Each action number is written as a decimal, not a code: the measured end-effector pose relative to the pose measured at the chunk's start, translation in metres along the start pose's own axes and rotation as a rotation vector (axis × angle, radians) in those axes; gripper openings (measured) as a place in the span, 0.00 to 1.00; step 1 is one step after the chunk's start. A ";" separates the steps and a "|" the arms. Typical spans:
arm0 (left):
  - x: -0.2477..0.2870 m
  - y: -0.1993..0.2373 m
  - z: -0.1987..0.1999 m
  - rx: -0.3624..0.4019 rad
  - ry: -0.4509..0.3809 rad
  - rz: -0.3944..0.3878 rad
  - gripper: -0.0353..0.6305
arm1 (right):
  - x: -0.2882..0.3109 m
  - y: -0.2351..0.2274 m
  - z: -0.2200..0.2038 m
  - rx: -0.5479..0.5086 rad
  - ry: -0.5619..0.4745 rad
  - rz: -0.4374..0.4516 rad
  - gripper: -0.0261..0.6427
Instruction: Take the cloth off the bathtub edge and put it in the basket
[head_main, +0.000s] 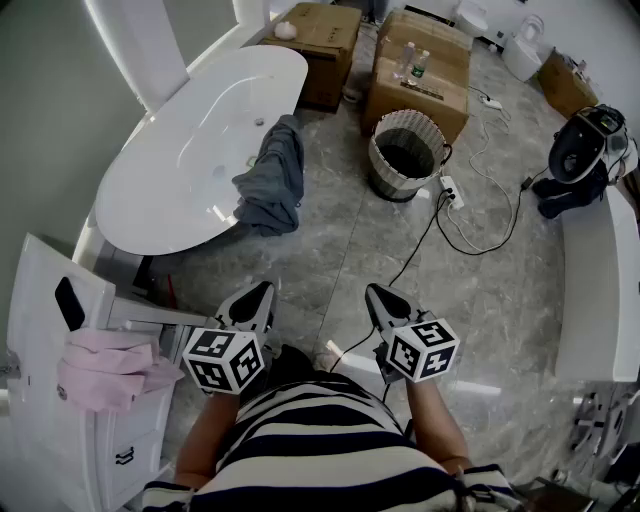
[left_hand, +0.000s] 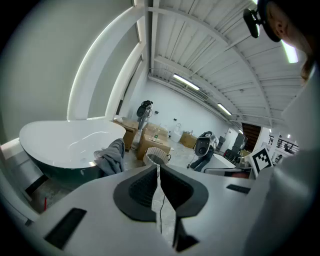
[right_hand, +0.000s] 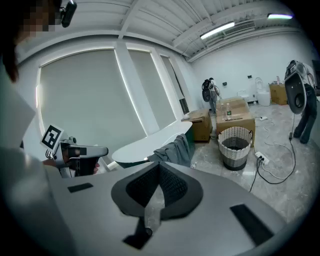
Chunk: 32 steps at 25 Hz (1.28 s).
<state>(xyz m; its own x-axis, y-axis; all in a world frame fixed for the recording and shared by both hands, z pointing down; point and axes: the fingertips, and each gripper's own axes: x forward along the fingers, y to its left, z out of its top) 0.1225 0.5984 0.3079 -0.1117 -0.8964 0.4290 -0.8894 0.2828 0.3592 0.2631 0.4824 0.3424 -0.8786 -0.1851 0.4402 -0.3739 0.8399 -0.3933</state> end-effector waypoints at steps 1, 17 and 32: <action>0.002 -0.003 -0.001 0.000 -0.001 -0.004 0.10 | 0.001 -0.004 0.000 -0.006 0.003 -0.002 0.08; 0.050 0.030 0.020 -0.023 0.002 -0.024 0.10 | 0.050 -0.027 0.027 -0.012 0.025 -0.014 0.08; 0.115 0.094 0.054 -0.075 0.053 -0.101 0.10 | 0.144 -0.031 0.070 -0.036 0.095 -0.010 0.08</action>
<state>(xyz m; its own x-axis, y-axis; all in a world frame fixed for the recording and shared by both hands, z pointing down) 0.0021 0.5039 0.3465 0.0018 -0.9029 0.4298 -0.8591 0.2186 0.4628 0.1269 0.3936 0.3613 -0.8421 -0.1453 0.5194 -0.3697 0.8567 -0.3598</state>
